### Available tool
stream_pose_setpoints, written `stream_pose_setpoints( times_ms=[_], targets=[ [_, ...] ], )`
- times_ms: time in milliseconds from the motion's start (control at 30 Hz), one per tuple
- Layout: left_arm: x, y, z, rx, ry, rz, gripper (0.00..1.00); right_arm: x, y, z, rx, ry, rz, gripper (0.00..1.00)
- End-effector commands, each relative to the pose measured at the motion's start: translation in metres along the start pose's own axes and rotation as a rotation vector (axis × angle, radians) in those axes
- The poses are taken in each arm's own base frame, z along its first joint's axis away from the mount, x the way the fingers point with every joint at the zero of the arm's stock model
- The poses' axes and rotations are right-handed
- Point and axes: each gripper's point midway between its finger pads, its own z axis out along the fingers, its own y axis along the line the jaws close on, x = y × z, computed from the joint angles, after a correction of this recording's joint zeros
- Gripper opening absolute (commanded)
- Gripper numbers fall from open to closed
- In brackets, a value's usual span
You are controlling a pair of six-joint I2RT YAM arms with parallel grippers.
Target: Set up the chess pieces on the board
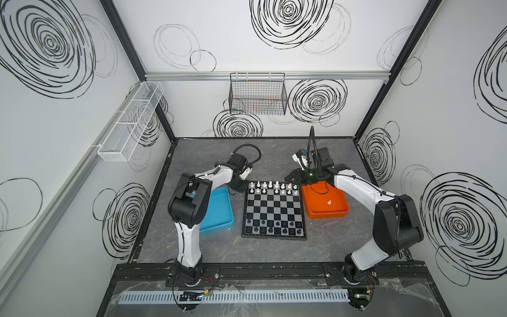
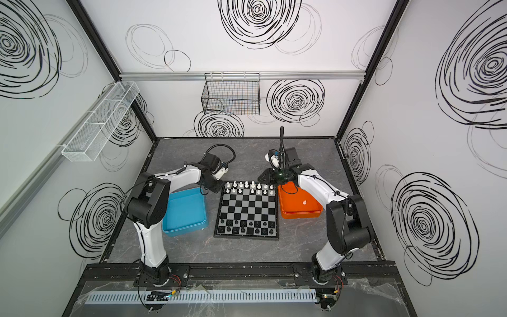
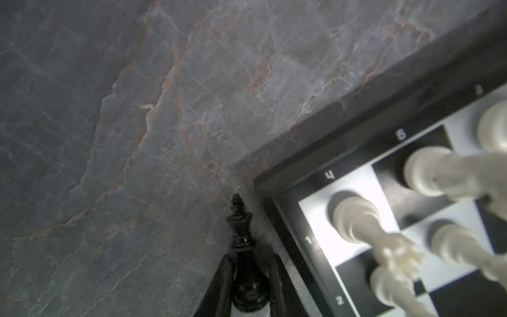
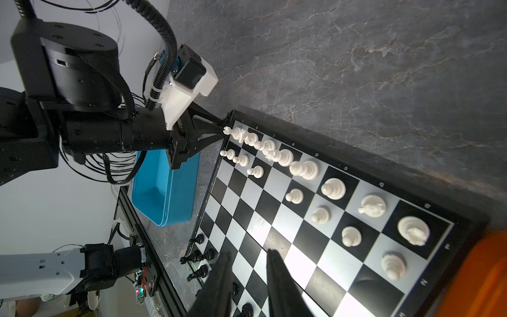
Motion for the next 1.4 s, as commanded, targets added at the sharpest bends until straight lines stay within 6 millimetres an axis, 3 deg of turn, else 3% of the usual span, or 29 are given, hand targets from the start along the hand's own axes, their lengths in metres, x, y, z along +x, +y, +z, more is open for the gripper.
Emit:
stream_pose_setpoints(
  times_ms=[0, 500, 633, 767, 933, 1167, 1367],
  targets=[
    [0.007, 0.002, -0.008, 0.004, 0.021, -0.033, 0.17, -0.008, 0.008, -0.01, -0.004, -0.032, -0.023, 0.26],
    [-0.014, -0.004, -0.085, 0.055, -0.137, -0.096, 0.16, -0.026, 0.026, -0.024, -0.027, -0.064, -0.064, 0.27],
    [-0.025, -0.022, -0.115, 0.188, -0.26, -0.087, 0.18, -0.037, 0.039, -0.033, -0.066, -0.066, -0.09, 0.32],
    [-0.037, -0.044, -0.149, 0.322, -0.37, -0.059, 0.19, -0.046, 0.055, -0.044, -0.146, -0.063, -0.119, 0.5],
    [-0.044, -0.069, -0.173, 0.418, -0.422, -0.01, 0.2, -0.053, 0.084, -0.052, -0.282, -0.067, -0.151, 0.64],
    [-0.052, -0.106, -0.2, 0.526, -0.472, 0.064, 0.2, -0.054, 0.109, -0.041, -0.38, -0.046, -0.144, 0.67],
    [-0.056, -0.124, -0.217, 0.576, -0.504, 0.096, 0.2, -0.054, 0.124, -0.021, -0.423, -0.018, -0.121, 0.68]
  ],
)
